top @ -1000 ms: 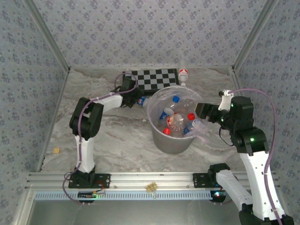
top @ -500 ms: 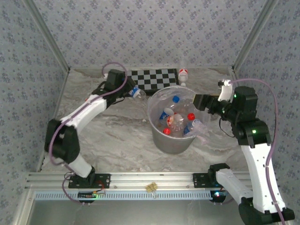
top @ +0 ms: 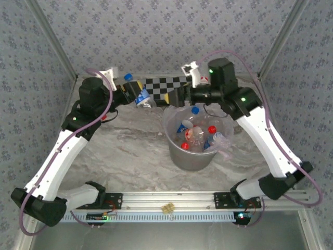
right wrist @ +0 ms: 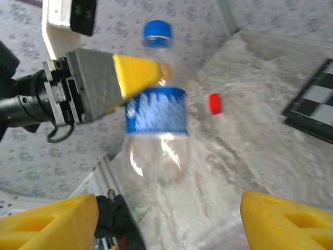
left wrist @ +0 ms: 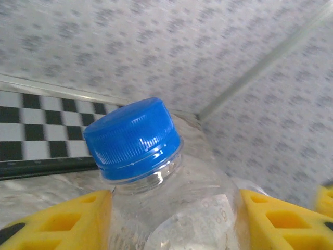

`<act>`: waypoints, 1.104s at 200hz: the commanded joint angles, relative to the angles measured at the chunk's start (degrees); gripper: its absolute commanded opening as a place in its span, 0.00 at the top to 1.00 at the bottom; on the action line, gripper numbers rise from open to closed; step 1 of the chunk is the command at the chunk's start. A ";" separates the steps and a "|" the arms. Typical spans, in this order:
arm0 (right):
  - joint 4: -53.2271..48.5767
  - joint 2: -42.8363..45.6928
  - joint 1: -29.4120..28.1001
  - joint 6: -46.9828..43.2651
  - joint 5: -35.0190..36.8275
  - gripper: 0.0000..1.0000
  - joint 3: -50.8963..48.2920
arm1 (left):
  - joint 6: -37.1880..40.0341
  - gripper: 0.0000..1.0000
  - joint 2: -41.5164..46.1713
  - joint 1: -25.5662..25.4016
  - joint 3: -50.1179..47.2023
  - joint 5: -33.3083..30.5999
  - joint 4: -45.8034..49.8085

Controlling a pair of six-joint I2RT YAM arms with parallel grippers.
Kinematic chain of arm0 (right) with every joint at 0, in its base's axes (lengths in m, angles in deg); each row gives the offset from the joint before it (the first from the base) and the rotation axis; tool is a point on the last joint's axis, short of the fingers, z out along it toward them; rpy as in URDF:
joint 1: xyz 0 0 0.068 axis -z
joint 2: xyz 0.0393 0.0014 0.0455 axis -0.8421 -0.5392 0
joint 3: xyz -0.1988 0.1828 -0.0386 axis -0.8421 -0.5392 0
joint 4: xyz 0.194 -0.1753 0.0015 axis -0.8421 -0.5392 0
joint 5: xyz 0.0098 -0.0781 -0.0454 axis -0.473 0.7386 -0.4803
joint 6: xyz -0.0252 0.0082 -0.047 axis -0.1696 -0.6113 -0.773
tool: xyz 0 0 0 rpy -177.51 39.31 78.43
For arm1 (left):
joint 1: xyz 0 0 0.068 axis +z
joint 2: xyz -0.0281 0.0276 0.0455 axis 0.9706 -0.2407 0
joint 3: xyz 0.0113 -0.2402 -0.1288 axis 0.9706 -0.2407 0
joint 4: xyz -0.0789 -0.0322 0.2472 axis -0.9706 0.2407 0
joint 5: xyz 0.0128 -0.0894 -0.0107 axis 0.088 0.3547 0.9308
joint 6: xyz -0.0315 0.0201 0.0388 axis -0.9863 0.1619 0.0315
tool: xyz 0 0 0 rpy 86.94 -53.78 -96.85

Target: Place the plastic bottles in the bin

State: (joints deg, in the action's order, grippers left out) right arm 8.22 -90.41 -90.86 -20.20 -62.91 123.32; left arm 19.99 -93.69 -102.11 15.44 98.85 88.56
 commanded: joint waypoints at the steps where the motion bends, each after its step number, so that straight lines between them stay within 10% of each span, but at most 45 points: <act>1: 0.46 -3.74 -2.12 0.08 -6.48 0.23 4.25 | -0.55 0.52 -0.62 -2.87 1.47 8.73 -3.59; 60: -0.16 -7.02 -3.54 1.02 -5.78 0.18 3.34 | -3.63 0.53 -3.60 -5.11 4.58 11.19 -12.00; 146: -3.07 1.21 -0.73 2.41 7.55 0.48 -2.12 | -0.62 0.21 -5.50 -7.49 5.22 5.82 -9.44; 221: -12.76 14.56 -0.77 17.88 22.49 0.62 -16.01 | 3.45 0.20 -5.22 -7.52 -1.61 -3.16 -1.51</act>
State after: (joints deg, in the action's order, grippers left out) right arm -0.30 -77.34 -90.97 -9.71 -47.20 111.10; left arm 21.91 -99.70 -109.48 17.19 98.15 84.76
